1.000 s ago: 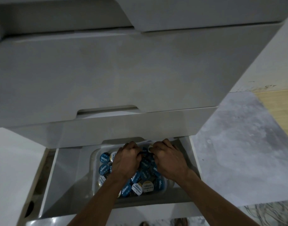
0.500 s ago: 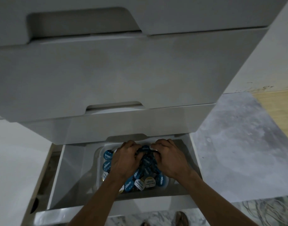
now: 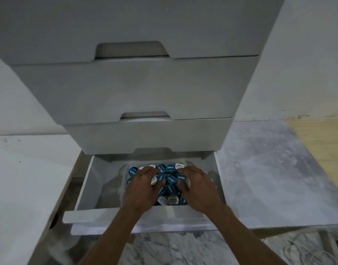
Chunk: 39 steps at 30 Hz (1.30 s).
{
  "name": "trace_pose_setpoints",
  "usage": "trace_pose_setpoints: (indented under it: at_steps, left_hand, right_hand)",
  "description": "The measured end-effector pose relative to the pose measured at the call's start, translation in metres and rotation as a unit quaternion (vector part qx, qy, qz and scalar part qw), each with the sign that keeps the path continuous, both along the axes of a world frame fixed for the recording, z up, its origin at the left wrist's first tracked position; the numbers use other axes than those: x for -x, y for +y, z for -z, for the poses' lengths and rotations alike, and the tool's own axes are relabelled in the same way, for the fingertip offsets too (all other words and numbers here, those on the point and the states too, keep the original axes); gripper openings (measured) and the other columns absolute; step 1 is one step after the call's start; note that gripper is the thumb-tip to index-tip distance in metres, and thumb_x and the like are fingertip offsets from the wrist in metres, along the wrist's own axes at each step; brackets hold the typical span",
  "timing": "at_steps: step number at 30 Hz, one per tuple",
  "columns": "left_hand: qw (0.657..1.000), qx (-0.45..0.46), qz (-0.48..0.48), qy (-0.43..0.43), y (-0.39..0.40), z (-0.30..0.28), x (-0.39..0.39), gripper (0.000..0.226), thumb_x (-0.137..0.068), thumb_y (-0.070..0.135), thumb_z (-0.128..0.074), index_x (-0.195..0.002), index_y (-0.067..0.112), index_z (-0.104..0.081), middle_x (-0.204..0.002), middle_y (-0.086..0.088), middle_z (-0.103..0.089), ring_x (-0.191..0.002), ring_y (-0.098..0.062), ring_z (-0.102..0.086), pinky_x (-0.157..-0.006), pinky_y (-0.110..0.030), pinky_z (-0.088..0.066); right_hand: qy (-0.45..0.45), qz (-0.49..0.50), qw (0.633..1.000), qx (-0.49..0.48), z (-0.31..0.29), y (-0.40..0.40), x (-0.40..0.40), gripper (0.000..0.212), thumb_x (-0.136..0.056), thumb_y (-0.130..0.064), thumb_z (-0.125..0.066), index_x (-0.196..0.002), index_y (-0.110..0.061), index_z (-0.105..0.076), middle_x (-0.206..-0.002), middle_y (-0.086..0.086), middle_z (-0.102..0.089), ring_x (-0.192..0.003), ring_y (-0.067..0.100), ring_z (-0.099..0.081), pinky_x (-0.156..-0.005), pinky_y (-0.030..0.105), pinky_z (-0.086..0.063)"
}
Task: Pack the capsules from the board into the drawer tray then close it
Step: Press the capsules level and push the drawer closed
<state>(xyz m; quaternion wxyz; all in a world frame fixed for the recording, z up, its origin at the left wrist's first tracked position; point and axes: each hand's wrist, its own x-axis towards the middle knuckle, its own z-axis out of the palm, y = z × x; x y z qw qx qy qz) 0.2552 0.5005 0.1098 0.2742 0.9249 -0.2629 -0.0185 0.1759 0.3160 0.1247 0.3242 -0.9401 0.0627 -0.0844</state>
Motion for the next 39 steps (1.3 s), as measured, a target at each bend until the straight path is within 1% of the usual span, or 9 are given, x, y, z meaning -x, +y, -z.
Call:
trace_pose_setpoints:
  at_steps: [4,10,13,16,21,25,29,35,39]
  left_hand:
    - [0.999,0.020,-0.021,-0.046,0.006,-0.022,0.034,0.026,-0.089,0.034,-0.061,-0.114,0.029,-0.063,-0.110,0.006,-0.066,-0.099,-0.014,-0.061,-0.080,-0.032,-0.053]
    - [0.996,0.025,-0.046,-0.075,0.019,-0.031,0.093,0.033,-0.086,0.029,-0.068,-0.118,0.022,-0.062,-0.116,0.002,-0.066,-0.102,-0.019,-0.062,-0.083,-0.035,-0.055]
    - [0.995,-0.013,-0.056,-0.078,0.029,-0.024,0.106,0.040,-0.088,0.040,-0.061,-0.125,0.024,-0.056,-0.126,0.002,-0.062,-0.114,-0.020,-0.059,-0.090,-0.040,-0.052]
    - [0.991,-0.053,-0.083,-0.095,0.038,-0.016,0.109,0.057,-0.090,0.061,-0.039,-0.133,0.025,-0.050,-0.138,-0.002,-0.054,-0.127,-0.023,-0.050,-0.101,-0.044,-0.045]
    - [0.982,-0.127,-0.080,-0.115,0.065,0.004,0.093,0.072,-0.091,0.072,-0.020,-0.143,0.026,-0.038,-0.148,-0.002,-0.043,-0.136,-0.022,-0.040,-0.115,-0.049,-0.028]
    - [0.972,-0.192,-0.040,-0.127,0.080,0.020,0.086,0.071,-0.093,0.069,-0.018,-0.140,0.022,-0.044,-0.136,-0.002,-0.056,-0.126,-0.022,-0.051,-0.115,-0.052,-0.025]
    - [0.966,-0.213,-0.049,-0.137,0.092,0.025,0.078,0.069,-0.094,0.068,-0.021,-0.135,0.021,-0.050,-0.131,-0.002,-0.060,-0.121,-0.023,-0.055,-0.113,-0.054,-0.025]
    - [0.957,-0.195,-0.045,-0.209,0.107,0.038,0.070,0.068,-0.096,0.064,-0.023,-0.129,0.016,-0.057,-0.127,-0.006,-0.063,-0.116,-0.027,-0.058,-0.109,-0.053,-0.030]
    - [0.952,-0.183,-0.049,-0.239,0.104,0.047,0.064,0.068,-0.095,0.065,-0.026,-0.133,0.016,-0.055,-0.133,-0.006,-0.060,-0.121,-0.027,-0.055,-0.110,-0.053,-0.030]
  right_hand:
    - [-0.022,0.001,1.000,-0.018,-0.016,0.004,0.031,0.037,-0.090,-0.019,-0.062,-0.127,-0.018,-0.061,-0.123,0.003,-0.063,-0.111,0.021,-0.059,-0.092,0.031,-0.050]
    - [-0.019,-0.002,1.000,-0.015,-0.018,0.022,0.089,0.039,-0.090,-0.023,-0.059,-0.129,-0.023,-0.058,-0.126,-0.002,-0.060,-0.116,0.017,-0.055,-0.094,0.031,-0.051]
    - [-0.028,0.011,1.000,0.003,-0.014,0.030,0.108,0.039,-0.091,-0.024,-0.059,-0.130,-0.021,-0.058,-0.128,-0.003,-0.059,-0.119,0.017,-0.053,-0.096,0.034,-0.051]
    - [-0.049,0.032,0.997,0.052,-0.008,0.038,0.110,0.044,-0.093,-0.035,-0.053,-0.133,-0.019,-0.054,-0.135,0.002,-0.056,-0.126,0.022,-0.051,-0.098,0.043,-0.050]
    - [-0.026,0.081,0.991,0.107,0.009,0.056,0.093,0.059,-0.097,-0.059,-0.025,-0.146,-0.028,-0.038,-0.154,-0.002,-0.037,-0.143,0.019,-0.031,-0.115,0.051,-0.020]
    - [-0.015,0.116,0.982,0.149,0.023,0.070,0.087,0.058,-0.098,-0.056,-0.023,-0.136,-0.024,-0.052,-0.141,0.001,-0.054,-0.134,0.024,-0.046,-0.115,0.055,-0.018]
    - [-0.023,0.131,0.975,0.179,0.035,0.071,0.089,0.063,-0.098,-0.060,-0.021,-0.139,-0.023,-0.051,-0.144,0.002,-0.051,-0.137,0.025,-0.043,-0.117,0.055,-0.015]
    - [-0.076,0.134,0.956,0.250,0.055,0.066,0.084,0.063,-0.094,-0.062,-0.037,-0.138,-0.020,-0.053,-0.139,0.004,-0.056,-0.132,0.027,-0.048,-0.115,0.057,-0.019]
    - [-0.101,0.153,0.942,0.280,0.063,0.064,0.073,0.066,-0.093,-0.061,-0.036,-0.140,-0.018,-0.050,-0.143,0.007,-0.052,-0.134,0.028,-0.044,-0.114,0.058,-0.018]
